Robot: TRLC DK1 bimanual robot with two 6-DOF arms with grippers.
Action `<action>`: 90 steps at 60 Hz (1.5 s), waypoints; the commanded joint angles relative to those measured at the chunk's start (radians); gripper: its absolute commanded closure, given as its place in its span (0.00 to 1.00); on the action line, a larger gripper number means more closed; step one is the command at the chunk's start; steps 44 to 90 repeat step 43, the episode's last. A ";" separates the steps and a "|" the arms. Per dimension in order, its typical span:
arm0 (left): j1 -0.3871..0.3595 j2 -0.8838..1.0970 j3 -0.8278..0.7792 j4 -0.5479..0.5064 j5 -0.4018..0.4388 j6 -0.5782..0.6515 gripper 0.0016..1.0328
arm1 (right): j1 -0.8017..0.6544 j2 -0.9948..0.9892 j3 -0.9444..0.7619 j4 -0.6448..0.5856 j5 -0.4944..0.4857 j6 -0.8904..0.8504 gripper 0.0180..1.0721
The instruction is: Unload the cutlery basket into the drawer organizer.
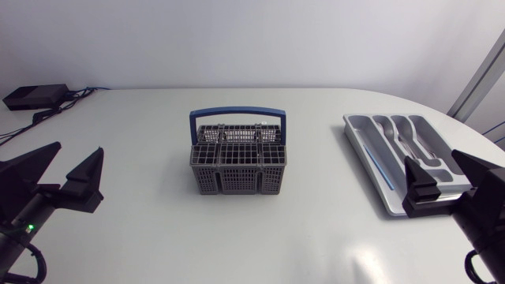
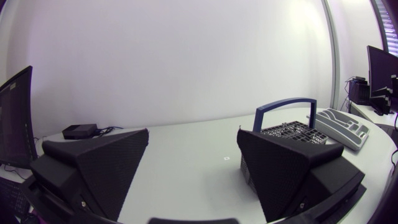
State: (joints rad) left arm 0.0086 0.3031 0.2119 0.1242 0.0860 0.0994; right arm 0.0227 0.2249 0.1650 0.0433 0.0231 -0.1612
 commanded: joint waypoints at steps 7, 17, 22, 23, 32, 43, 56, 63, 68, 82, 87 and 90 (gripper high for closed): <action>-0.002 -0.095 -0.078 -0.037 -0.031 -0.049 0.04 | -0.014 -0.096 -0.080 -0.022 -0.011 0.085 0.04; -0.005 -0.187 -0.137 -0.075 -0.055 -0.071 0.04 | -0.020 -0.188 -0.140 -0.037 -0.020 0.139 0.04; -0.006 -0.228 -0.163 -0.093 -0.066 -0.081 0.04 | -0.023 -0.225 -0.165 -0.043 -0.023 0.161 0.04; -0.006 -0.236 -0.169 -0.096 -0.068 -0.083 0.04 | -0.023 -0.225 -0.165 -0.043 -0.023 0.161 0.04; -0.009 -0.303 -0.212 -0.124 -0.086 -0.099 0.04 | -0.023 -0.225 -0.165 -0.043 -0.023 0.161 0.04; -0.009 -0.303 -0.212 -0.124 -0.086 -0.099 0.04 | -0.023 -0.225 -0.165 -0.043 -0.023 0.161 0.04; -0.009 -0.303 -0.212 -0.124 -0.086 -0.099 0.04 | -0.023 -0.225 -0.165 -0.043 -0.023 0.161 0.04; -0.009 -0.303 -0.212 -0.124 -0.086 -0.099 0.04 | -0.023 -0.225 -0.165 -0.043 -0.023 0.161 0.04; -0.009 -0.303 -0.212 -0.124 -0.086 -0.099 0.04 | -0.023 -0.225 -0.165 -0.043 -0.023 0.161 0.04; -0.009 -0.303 -0.212 -0.124 -0.086 -0.099 0.04 | -0.023 -0.225 -0.165 -0.043 -0.023 0.161 0.04; -0.009 -0.303 -0.212 -0.124 -0.086 -0.099 0.04 | -0.023 -0.225 -0.165 -0.043 -0.023 0.161 0.04; -0.009 -0.303 -0.212 -0.124 -0.086 -0.099 0.04 | -0.023 -0.225 -0.165 -0.043 -0.023 0.161 0.04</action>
